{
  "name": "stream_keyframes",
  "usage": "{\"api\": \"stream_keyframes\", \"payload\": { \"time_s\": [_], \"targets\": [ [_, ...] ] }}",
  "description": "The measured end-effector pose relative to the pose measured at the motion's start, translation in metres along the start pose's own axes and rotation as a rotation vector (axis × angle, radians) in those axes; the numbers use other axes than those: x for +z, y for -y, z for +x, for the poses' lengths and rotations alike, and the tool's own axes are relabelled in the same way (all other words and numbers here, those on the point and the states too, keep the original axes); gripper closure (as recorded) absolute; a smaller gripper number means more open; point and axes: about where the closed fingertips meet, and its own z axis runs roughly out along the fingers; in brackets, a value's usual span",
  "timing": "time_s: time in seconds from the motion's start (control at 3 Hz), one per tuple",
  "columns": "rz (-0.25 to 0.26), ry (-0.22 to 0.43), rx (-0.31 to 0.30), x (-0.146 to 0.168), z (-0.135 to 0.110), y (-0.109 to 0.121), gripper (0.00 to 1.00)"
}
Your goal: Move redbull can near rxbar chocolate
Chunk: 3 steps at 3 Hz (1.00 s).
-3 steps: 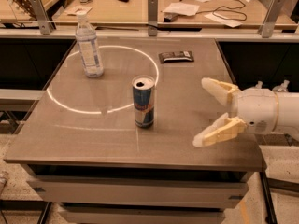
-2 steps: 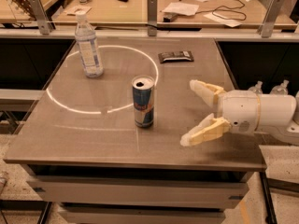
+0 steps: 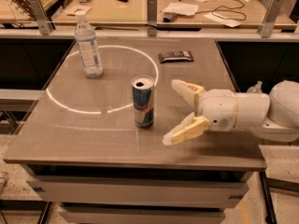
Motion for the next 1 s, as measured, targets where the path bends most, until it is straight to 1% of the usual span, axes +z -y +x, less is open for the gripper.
{"api": "stream_keyframes", "payload": {
  "time_s": [0.33,1.0],
  "targets": [
    [-0.029,0.012,0.0,0.015,-0.001,-0.001,0.0],
    [-0.079,0.019,0.014,0.043,0.001,0.009,0.0]
  ]
}}
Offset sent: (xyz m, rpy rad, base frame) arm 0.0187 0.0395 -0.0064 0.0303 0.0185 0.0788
